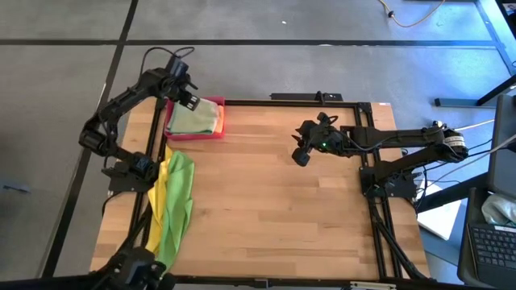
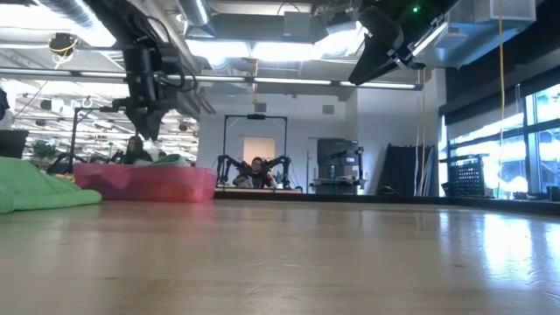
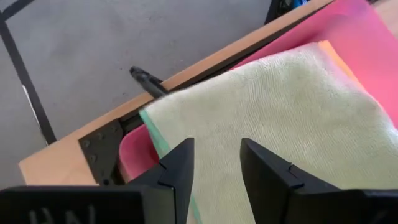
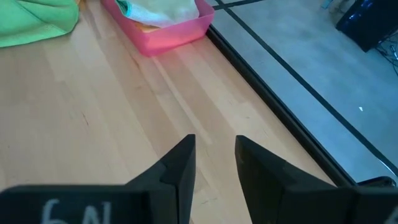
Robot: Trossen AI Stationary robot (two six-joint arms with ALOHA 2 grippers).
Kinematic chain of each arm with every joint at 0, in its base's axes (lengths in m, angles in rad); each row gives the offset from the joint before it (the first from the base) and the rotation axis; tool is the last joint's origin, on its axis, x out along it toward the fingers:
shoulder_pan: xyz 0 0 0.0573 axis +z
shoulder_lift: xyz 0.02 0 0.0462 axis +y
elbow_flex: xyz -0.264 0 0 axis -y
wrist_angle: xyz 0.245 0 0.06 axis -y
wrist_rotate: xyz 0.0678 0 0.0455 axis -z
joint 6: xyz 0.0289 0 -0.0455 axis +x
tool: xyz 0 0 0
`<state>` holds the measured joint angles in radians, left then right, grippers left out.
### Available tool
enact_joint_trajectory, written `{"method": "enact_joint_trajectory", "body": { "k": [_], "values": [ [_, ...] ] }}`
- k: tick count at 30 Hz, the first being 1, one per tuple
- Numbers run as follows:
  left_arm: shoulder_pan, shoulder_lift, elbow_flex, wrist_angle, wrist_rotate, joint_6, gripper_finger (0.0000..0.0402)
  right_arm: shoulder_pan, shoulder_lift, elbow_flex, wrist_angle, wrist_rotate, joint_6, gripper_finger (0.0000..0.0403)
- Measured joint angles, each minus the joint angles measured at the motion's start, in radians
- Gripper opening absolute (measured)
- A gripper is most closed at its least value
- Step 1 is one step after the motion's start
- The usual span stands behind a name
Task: Fold microfiber towels
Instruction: Fold the green microfiber towel
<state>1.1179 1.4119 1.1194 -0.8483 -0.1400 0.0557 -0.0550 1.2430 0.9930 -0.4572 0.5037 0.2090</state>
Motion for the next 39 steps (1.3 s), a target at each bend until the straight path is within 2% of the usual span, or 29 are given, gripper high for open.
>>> {"method": "enact_joint_trajectory", "body": {
  "k": [4, 9, 11, 16, 19, 29, 34, 39],
  "values": [
    [-0.005, -0.051, 0.0, -0.006, 0.058, -0.065, 0.0121, 0.0, 0.0, 0.0, 0.0, -0.003, 0.018, 0.0116],
    [-0.054, -0.046, -0.008, -0.01, 0.263, -0.132, 0.0121, 0.0, 0.0, 0.0, 0.0, -0.009, 0.047, 0.0116],
    [-0.092, -0.025, -0.028, -0.021, 0.308, -0.135, 0.0121, 0.0, 0.0, 0.0, 0.0, -0.009, 0.052, 0.0116],
    [-0.182, 0.052, -0.087, 0.022, 0.262, -0.141, 0.0121, 0.003, 0.0, 0.0, 0.0, -0.033, 0.083, 0.0116],
    [-0.23, 0.114, -0.109, 0.1, 0.282, -0.202, 0.0121, 0.003, 0.0, 0.0, -0.001, -0.071, 0.08, 0.0116],
    [-0.385, 0.3, -0.116, 0.249, 0.3, -0.271, 0.0121, 0.004, 0.0, 0.0, -0.048, -0.117, 0.106, 0.0116],
    [-0.383, 0.304, -0.078, 0.289, 0.256, -0.29, 0.0121, 0.006, 0.0, 0.0, -0.047, -0.141, 0.108, 0.0116],
    [-0.328, 0.274, 0.004, 0.237, 0.246, -0.256, 0.0121, 0.006, 0.0, 0.0, -0.048, -0.142, 0.126, 0.0116]
  ]
}}
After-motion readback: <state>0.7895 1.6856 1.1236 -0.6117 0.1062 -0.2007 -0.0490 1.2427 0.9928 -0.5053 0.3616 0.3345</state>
